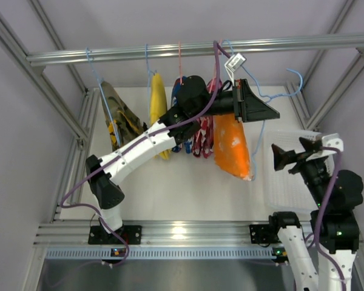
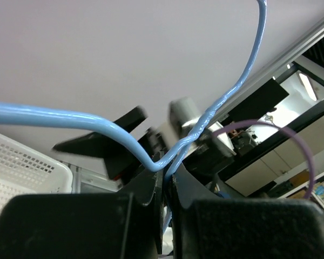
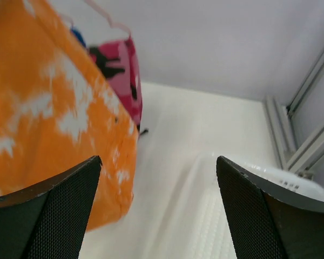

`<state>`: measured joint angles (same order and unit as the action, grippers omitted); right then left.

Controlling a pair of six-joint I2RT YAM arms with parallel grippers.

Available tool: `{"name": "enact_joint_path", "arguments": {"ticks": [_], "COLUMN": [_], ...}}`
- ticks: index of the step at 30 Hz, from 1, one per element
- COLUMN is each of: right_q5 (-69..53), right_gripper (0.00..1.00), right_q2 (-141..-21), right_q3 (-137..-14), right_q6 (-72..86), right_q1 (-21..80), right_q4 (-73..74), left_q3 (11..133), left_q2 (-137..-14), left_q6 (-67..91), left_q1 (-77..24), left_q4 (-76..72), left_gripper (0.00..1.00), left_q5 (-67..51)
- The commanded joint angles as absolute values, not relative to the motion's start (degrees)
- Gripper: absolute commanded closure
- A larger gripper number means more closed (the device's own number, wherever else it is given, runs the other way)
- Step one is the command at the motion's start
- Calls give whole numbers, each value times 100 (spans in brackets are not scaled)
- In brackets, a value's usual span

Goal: Remove the trousers from the hanger

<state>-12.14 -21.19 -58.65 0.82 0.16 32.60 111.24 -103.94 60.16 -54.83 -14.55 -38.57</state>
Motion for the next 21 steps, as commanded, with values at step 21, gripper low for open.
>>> {"name": "enact_joint_path", "arguments": {"ticks": [21], "right_q5": [-4297], "right_gripper": [9], "right_q2": [-1072], "right_q3": [-4536], "right_q6": [-2030], "right_q1": [475], "right_q4": [4219], "left_q3": [12278], "left_q2": [-10468], "left_q6": [6820], "left_q1": [-5071], "left_q4": [-2127], "left_gripper": [100], "left_q5": [-3357]}}
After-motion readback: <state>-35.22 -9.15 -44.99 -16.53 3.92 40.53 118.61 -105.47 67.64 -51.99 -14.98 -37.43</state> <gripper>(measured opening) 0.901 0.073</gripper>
